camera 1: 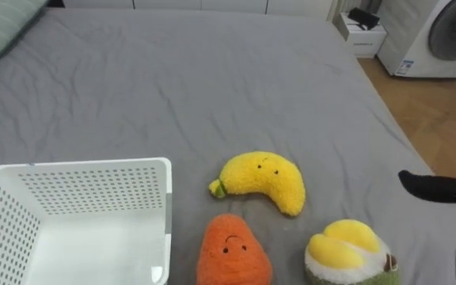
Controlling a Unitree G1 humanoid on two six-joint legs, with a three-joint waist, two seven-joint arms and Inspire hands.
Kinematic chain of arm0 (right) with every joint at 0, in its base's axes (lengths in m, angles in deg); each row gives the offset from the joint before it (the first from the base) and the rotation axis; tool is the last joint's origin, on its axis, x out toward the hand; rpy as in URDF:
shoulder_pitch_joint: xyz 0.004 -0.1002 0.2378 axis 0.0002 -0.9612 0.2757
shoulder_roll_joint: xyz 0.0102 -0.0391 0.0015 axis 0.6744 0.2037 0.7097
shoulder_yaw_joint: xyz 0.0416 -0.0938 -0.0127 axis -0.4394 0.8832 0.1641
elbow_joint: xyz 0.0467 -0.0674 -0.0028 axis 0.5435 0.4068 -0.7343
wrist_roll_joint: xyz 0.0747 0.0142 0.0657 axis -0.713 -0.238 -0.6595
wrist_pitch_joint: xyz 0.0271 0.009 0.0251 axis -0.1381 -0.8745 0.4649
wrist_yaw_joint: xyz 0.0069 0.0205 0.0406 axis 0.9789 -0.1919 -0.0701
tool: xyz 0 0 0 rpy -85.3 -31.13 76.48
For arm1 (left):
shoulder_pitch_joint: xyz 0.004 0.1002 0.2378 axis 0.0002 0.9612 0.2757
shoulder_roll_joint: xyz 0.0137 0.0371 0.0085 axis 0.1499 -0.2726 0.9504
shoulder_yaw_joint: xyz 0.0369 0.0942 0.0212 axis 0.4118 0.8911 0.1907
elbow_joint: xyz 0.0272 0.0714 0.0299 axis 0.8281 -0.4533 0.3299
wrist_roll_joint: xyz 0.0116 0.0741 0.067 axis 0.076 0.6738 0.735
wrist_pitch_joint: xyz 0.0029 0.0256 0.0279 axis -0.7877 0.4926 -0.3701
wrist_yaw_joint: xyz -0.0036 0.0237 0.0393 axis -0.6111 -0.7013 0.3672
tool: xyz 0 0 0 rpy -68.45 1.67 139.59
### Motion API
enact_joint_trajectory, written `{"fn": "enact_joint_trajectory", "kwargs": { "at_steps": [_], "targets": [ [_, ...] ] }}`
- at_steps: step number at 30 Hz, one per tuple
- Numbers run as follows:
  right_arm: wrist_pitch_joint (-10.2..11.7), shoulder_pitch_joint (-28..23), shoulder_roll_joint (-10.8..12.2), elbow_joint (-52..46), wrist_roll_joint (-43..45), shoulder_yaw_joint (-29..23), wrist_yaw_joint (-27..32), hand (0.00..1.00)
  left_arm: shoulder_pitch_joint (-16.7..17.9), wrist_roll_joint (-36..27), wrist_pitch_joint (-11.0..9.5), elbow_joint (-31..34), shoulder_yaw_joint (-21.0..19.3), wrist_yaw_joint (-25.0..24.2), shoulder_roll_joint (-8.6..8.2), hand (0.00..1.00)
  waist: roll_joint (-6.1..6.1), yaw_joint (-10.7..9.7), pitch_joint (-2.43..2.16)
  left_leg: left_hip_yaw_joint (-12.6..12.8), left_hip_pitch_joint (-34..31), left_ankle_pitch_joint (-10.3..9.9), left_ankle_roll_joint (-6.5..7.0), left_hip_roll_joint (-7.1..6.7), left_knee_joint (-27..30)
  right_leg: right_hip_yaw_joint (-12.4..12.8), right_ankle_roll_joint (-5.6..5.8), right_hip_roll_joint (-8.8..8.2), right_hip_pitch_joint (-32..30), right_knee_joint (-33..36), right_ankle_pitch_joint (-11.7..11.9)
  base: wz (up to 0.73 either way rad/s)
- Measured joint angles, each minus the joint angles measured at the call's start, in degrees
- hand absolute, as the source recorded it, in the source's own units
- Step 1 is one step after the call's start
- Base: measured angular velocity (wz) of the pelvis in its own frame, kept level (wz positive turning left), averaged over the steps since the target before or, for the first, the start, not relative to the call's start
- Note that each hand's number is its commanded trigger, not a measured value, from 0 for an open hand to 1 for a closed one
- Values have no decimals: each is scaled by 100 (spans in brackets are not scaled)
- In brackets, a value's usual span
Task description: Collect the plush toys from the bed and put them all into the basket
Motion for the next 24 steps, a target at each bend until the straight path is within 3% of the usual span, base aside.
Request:
{"fn": "enact_joint_trajectory", "kwargs": {
  "at_steps": [5, 7, 12, 15, 24],
  "targets": [
    [-184, 0, -8, 276, 138, 290, -660, 0, 31, -12, 81, 68, 30, -4, -5, 0, -76, 34, -26, -6, -5, 32, -7, -4, 14, -14, -1, 11, 8, -14, 0, 1],
    [-337, -7, -8, 541, 284, 519, -1074, 0, 52, -22, 109, 263, 32, -4, -9, 0, -163, 69, -22, -16, -17, 32, -7, -5, 9, -27, -1, 14, -6, -20, 0, 2],
    [-363, 79, -12, 1559, 338, 857, -1771, 0, -58, -31, 111, 283, 40, -6, 2, 0, -247, 190, -7, -21, -12, 30, -5, -9, -21, -44, -1, 13, 42, -11, 1, 0],
    [-484, 79, -12, 1982, 345, 892, -2096, 0, -108, -53, 110, 284, 41, -12, -7, 0, -240, 229, 13, -35, -3, 28, -3, -8, -55, -64, -1, -7, 67, -11, 1, 1],
    [-484, 98, -20, 2219, 716, 891, -2444, 0, -156, -176, 111, 282, 38, -68, -2, 0, -216, 236, 36, -28, -3, 29, -2, -19, -7, -64, 0, 1, 63, -19, 1, 0]
  ]
}}
